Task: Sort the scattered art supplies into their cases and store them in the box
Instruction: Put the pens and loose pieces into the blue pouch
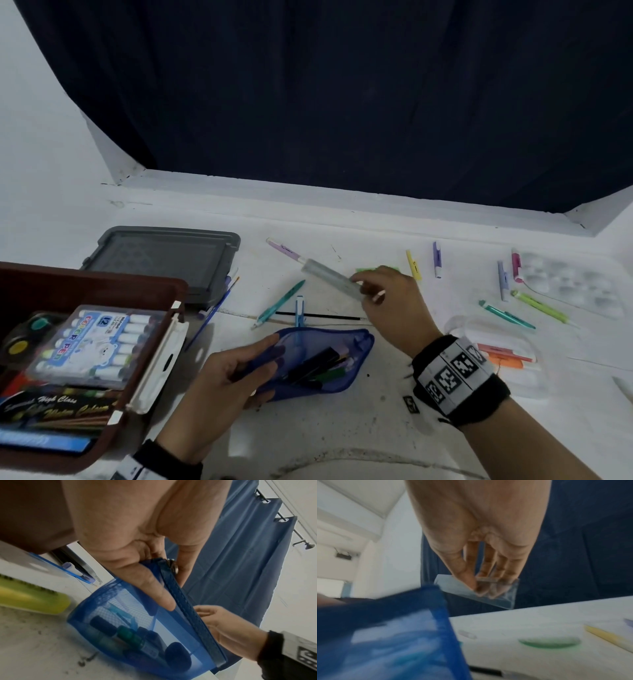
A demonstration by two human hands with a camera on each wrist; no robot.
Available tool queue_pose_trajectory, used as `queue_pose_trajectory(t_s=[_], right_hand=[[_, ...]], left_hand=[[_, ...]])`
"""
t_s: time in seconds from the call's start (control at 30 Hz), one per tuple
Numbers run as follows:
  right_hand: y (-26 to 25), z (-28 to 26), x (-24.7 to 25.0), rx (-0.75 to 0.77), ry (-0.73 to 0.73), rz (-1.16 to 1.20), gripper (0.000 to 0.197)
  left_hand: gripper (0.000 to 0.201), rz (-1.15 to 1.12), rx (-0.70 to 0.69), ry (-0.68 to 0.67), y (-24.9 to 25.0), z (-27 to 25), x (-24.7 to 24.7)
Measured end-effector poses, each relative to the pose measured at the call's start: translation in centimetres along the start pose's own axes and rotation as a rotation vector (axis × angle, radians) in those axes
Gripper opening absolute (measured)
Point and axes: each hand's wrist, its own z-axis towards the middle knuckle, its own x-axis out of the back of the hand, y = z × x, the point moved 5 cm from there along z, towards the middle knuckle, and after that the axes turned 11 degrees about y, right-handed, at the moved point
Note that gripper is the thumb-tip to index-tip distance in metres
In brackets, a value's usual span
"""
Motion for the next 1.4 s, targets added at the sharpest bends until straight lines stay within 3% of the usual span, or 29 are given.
queue_pose_trajectory(t_s=[0.13,0.3,0.43,0.5,0.6,0.67,0.73,0.83,0.97,1.1,1.4], right_hand=[[-3.8,-1.4,0.0,0.259,-0.162,0.088,0.034],[-4.7,-3.1,-0.8,0.431,-0.409,-0.199,0.034],[-5.0,-4.3,-3.0,0.488,-0.474,-0.15,0.03],[-5.1,-3.8,-3.3,0.429,-0.417,-0.016,0.022],[-5.3,-1.2,-1.8,0.227,-0.145,0.202,0.011],[-5.0,0.9,-0.9,0.185,0.02,0.202,0.005],[-3.4,3.2,-1.2,0.128,0.065,0.103,0.006],[1.6,5.9,-3.0,-0.05,-0.066,-0.158,0.019],[8.0,6.7,-5.4,-0.221,-0.343,-0.461,0.045],[10.7,6.0,-6.9,-0.216,-0.499,-0.608,0.046],[8.5,5.1,-6.4,-0.041,-0.489,-0.771,0.026]], left_hand=[[0.044,-0.026,0.006,0.002,0.3,0.4,0.1],[0.046,-0.046,0.028,-0.015,0.4,0.5,0.0],[0.046,-0.025,0.04,-0.039,0.3,0.4,-0.2],[0.044,-0.024,0.053,-0.041,0.2,0.4,-0.2],[0.039,-0.025,0.075,-0.028,0.3,0.5,0.1],[0.037,-0.027,0.081,-0.02,0.5,0.5,0.1],[0.037,-0.033,0.079,-0.014,0.6,0.5,0.1],[0.036,-0.037,0.071,0.008,0.5,0.4,0.1],[0.036,-0.031,0.073,0.03,0.1,0.5,0.3],[0.035,-0.031,0.09,0.038,-0.2,0.6,0.4],[0.036,-0.026,0.093,0.034,-0.1,0.6,0.4]])
